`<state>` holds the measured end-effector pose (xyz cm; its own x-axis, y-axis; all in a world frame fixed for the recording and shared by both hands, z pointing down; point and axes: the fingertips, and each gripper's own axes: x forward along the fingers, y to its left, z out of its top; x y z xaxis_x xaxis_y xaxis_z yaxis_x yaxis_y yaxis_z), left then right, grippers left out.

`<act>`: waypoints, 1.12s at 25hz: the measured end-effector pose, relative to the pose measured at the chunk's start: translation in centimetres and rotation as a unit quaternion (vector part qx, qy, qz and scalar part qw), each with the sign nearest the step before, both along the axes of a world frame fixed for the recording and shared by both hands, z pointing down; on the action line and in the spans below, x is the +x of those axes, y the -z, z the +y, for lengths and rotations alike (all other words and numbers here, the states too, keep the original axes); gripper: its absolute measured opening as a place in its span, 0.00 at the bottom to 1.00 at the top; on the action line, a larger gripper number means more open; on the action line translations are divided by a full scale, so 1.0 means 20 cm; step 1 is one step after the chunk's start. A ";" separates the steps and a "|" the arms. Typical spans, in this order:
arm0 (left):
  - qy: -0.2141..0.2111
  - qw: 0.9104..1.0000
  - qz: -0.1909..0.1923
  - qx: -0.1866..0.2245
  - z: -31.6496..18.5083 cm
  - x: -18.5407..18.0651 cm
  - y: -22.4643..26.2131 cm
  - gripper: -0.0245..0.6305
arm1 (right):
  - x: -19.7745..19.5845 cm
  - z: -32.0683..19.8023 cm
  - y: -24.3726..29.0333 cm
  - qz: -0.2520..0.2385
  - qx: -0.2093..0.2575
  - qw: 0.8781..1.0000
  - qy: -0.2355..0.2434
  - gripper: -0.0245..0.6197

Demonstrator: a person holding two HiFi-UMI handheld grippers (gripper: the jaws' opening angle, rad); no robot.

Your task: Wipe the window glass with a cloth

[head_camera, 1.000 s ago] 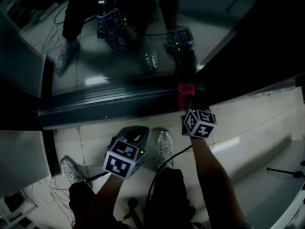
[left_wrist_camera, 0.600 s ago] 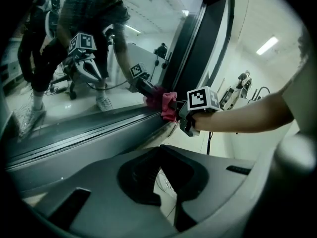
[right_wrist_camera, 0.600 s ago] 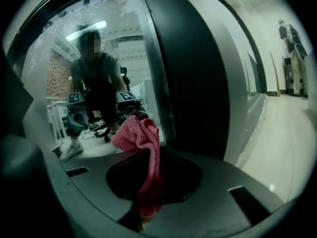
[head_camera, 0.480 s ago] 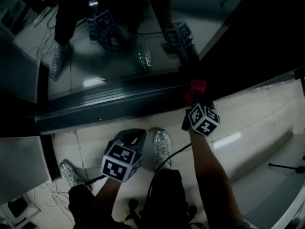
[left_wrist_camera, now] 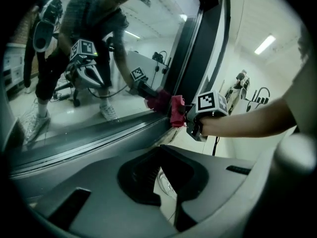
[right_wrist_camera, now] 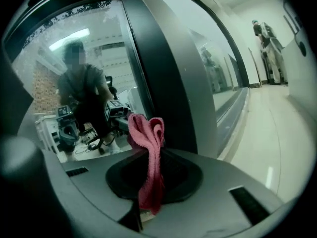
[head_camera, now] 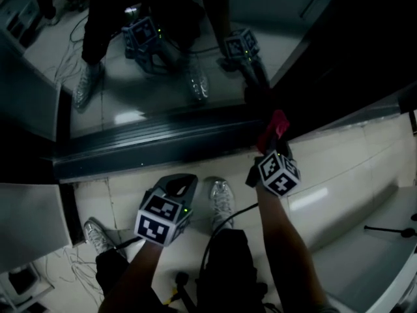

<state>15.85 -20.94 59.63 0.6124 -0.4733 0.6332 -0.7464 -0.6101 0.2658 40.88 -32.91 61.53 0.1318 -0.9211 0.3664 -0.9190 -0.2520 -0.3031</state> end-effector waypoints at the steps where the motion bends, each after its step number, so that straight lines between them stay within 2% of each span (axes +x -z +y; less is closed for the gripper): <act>1: 0.002 1.000 0.005 0.006 -0.01 -0.01 0.03 0.04 | -0.03 0.01 0.04 0.000 0.005 1.000 0.009 0.11; 8: 0.036 0.997 0.020 0.059 -0.08 -0.15 0.35 0.04 | -0.33 0.04 0.51 0.010 0.057 0.994 0.096 0.11; 13: 0.047 0.994 0.017 0.093 -0.04 -0.24 0.55 0.04 | -0.57 0.16 0.83 0.019 0.089 0.981 0.171 0.11; 19: 0.071 0.986 0.006 0.154 -0.03 -0.41 0.91 0.04 | -0.96 0.26 1.29 0.006 0.159 0.951 0.267 0.11; 24: 0.087 0.977 0.010 0.192 0.05 -0.48 1.17 0.04 | -1.19 0.41 1.56 -0.002 0.205 0.925 0.319 0.11; 28: 0.106 0.968 0.011 0.229 0.10 -0.55 1.36 0.04 | -1.32 0.51 1.79 0.001 0.240 0.904 0.354 0.11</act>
